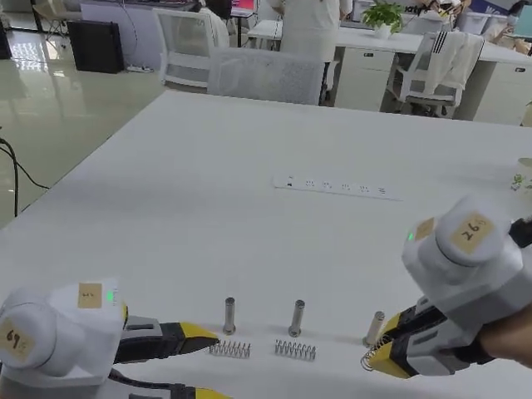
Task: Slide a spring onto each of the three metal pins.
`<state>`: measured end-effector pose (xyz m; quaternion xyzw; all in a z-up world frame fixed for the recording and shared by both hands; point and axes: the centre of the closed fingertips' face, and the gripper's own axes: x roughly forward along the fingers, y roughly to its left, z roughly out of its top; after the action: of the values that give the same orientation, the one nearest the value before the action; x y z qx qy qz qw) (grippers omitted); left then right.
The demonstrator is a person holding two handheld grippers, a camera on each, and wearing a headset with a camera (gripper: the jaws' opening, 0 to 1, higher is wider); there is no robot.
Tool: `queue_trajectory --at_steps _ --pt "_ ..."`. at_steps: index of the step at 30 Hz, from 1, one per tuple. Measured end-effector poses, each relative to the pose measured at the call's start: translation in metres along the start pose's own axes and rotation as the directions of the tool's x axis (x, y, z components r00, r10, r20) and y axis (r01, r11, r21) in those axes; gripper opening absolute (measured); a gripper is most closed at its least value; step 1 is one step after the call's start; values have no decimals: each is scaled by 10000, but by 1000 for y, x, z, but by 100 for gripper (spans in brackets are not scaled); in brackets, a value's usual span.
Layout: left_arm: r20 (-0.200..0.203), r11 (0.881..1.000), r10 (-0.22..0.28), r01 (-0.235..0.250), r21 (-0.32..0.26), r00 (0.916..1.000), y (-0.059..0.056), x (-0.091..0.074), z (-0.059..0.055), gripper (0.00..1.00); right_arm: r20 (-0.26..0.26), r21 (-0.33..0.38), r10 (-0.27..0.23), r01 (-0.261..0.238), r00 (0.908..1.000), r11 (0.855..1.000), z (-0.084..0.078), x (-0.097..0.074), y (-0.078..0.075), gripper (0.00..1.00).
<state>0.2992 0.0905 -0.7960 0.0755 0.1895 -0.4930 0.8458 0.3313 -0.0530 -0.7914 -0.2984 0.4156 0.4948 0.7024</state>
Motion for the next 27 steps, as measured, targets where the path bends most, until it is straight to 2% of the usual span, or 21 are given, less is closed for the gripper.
queue_trajectory --at_steps 6,15,23,27 --pt "88 9996 201 -200 -186 9998 2 -2 -1 37 -31 98 -208 209 9998 9997 -1 -6 -13 8" --pt "28 9996 129 -128 -263 9999 0 -1 -2 39 -63 174 -695 696 9976 9974 1 -11 -39 8" --pt "13 9996 90 -90 -270 10000 -1 0 -2 40 -177 106 -1042 1044 9944 9945 6 -9 -60 8" --pt "15 9995 91 -91 -292 10000 0 -1 -2 40 -236 136 -1052 1056 9942 9943 8 -7 -65 8"
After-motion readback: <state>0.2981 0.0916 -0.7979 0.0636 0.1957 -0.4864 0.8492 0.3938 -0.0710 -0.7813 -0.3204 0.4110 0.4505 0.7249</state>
